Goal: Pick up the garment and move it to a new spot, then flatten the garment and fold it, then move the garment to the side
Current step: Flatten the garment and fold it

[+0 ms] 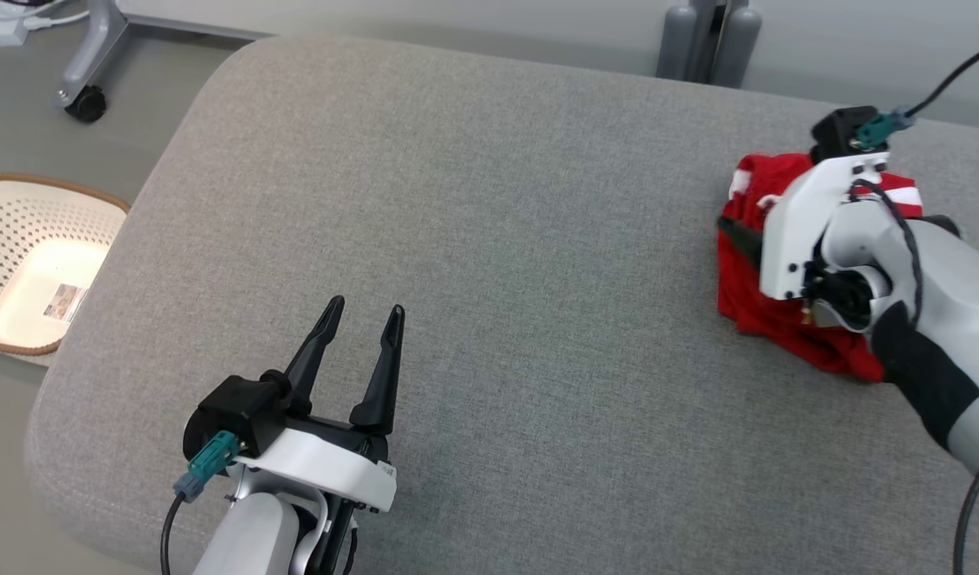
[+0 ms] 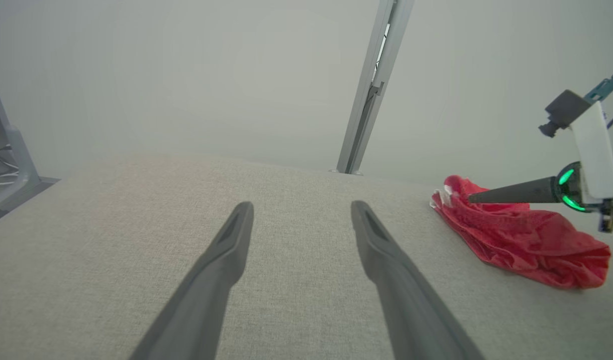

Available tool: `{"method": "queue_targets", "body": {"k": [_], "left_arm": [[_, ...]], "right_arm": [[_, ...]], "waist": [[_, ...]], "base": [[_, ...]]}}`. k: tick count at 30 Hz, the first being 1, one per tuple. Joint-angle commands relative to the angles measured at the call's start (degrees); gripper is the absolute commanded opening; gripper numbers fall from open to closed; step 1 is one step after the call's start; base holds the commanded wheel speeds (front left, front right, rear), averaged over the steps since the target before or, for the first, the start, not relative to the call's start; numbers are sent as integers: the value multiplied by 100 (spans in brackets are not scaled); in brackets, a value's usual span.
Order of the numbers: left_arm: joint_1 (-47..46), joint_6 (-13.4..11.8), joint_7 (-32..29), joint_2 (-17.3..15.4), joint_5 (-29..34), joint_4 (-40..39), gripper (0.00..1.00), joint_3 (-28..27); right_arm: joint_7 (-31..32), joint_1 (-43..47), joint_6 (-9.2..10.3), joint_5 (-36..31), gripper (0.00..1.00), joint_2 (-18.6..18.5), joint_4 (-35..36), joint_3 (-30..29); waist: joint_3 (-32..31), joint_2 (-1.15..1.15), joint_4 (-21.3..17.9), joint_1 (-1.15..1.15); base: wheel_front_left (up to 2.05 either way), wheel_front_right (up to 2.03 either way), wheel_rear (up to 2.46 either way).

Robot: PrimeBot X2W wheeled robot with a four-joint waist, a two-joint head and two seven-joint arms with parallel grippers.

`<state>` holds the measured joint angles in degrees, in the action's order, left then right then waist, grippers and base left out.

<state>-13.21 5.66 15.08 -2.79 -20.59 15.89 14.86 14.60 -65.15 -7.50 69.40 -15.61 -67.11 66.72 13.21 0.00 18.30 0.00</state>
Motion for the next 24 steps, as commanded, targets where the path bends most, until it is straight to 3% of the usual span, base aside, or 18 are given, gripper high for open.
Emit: {"method": "queue_targets", "body": {"k": [1,11,24], "left_arm": [[24,3,4,-28,39,14,100,-37],[236,26,4,-29,156,30,100,-150],[462,-9,4,-30,94,-173,100,-658]], "right_arm": [[-31,90,3,81,100,33,94,-23],[-639,130,3,319,100,-42,519,-93],[-2831,564,3,-216,100,-755,1036,66]], "waist": [[-81,0,-55,0],[-631,0,-425,0],[-1250,0,-1248,0]], "base": [[0,0,0],[0,0,0],[0,0,0]]}}
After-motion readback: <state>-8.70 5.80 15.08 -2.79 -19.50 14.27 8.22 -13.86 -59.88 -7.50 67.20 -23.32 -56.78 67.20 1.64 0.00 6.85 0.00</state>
